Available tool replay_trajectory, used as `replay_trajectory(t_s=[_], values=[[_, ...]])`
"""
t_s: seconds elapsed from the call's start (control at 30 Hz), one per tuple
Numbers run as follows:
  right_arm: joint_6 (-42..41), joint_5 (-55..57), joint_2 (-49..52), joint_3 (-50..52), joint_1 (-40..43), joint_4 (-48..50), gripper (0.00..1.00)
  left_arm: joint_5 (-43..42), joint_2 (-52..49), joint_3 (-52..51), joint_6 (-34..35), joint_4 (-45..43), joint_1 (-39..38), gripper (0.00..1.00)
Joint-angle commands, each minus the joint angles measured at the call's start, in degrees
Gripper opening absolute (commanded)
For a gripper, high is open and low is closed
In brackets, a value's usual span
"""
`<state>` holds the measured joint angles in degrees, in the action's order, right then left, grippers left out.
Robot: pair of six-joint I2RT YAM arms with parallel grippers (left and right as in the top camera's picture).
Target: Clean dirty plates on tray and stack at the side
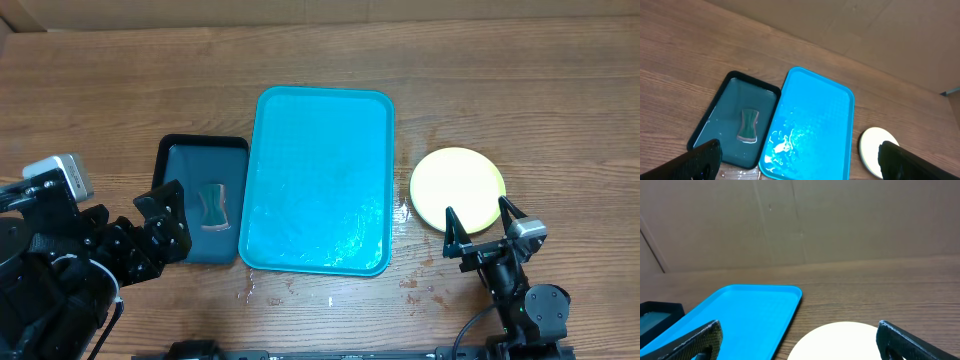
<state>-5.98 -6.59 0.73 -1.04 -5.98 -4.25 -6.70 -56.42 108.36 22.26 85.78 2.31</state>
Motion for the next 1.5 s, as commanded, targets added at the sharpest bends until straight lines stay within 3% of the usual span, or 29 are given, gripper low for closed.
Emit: replay_trajectory(t_s=[0.0,0.7,0.83,0.97,1.23,1.47], values=[[0.04,0.55,-0.57,0.59,0.37,0.28,1.0,-0.37,-0.31,0.11,-0.87,-0.09,0.02,1.0],[0.04,0.55,-0.57,0.59,0.37,0.28,1.0,1.07,-0.85,-0.2,-1.46,1.31,-0.61,1.0],[0.04,0.55,-0.57,0.59,0.37,0.28,0.99,1.73,-0.57,-2.69,-1.46,-2.32,-1.4,1.0],[0.04,0.55,-0.57,0.59,0.37,0.28,1.0,2.19,1.81,-9.57,-3.3,-11.5,-3.32,1.0],[0.04,0.55,-0.57,0.59,0.37,0.28,1.0,2.19,16.85,-41.31,-7.54,-44.15,-5.11,1.0],[0.04,0.55,-0.57,0.59,0.37,0.28,1.0,3.41,31.76,-65.22,-7.5,-59.63,-5.07,1.0]])
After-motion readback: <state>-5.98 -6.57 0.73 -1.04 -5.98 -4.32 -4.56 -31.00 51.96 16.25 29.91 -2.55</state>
